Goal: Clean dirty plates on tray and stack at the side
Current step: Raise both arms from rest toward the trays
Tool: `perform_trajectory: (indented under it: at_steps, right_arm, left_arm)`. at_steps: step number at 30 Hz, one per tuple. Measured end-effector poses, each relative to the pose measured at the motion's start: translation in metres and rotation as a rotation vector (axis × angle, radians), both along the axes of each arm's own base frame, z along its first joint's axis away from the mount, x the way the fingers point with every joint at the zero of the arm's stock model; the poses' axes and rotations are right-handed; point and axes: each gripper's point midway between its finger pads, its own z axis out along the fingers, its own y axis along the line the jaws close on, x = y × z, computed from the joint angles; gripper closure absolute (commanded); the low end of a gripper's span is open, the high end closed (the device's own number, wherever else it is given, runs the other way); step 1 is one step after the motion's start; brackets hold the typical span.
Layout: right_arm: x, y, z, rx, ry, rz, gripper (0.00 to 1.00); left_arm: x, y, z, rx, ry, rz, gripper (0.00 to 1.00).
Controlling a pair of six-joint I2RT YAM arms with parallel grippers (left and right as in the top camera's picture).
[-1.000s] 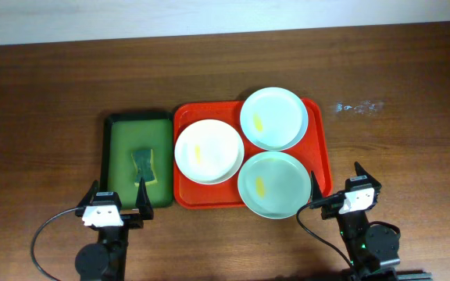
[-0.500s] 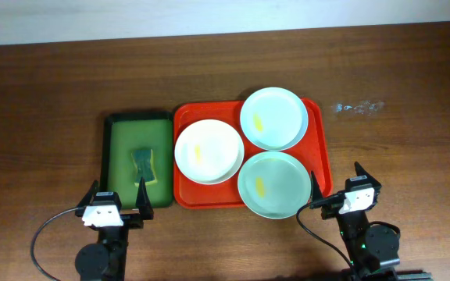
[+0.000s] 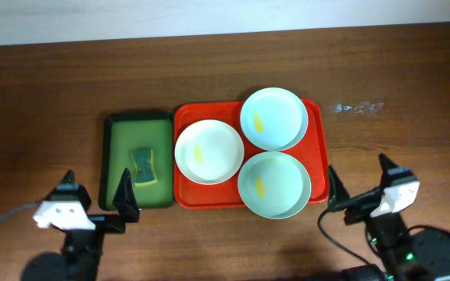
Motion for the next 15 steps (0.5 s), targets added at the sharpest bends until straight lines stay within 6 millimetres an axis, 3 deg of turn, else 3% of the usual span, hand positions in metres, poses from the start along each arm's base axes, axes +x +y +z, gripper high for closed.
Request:
perform_trajectory:
  at_steps: [5,7,10,13,14,15]
  right_arm:
    - [0.023,0.009,0.041,-0.021,0.24,0.033,0.02]
    - [0.038,0.018,0.036,-0.027,0.415,0.073,0.02]
    - [0.068,0.037,0.025,-0.005,0.626,0.157,0.01]
    - [0.09,0.069,-0.006,0.077,0.792,0.313,0.02]
    - [0.095,0.077,-0.017,0.104,0.842,0.354,0.01]
    - [0.098,0.084,-0.027,0.13,0.885,0.387,0.16]
  left_arm:
    - [0.02,-0.003,0.027,-0.016,0.359,-0.016,0.01]
    - [0.03,-0.003,0.022,-0.025,0.551,-0.022,0.01]
    - [0.049,-0.003,0.003,-0.035,0.801,-0.023,0.01]
    - [0.069,-0.003,-0.038,-0.043,0.999,-0.023,0.01]
    - [0.07,-0.003,-0.052,-0.046,1.073,-0.022,0.05]
    - [0.07,-0.003,-0.061,-0.048,1.118,-0.022,0.26]
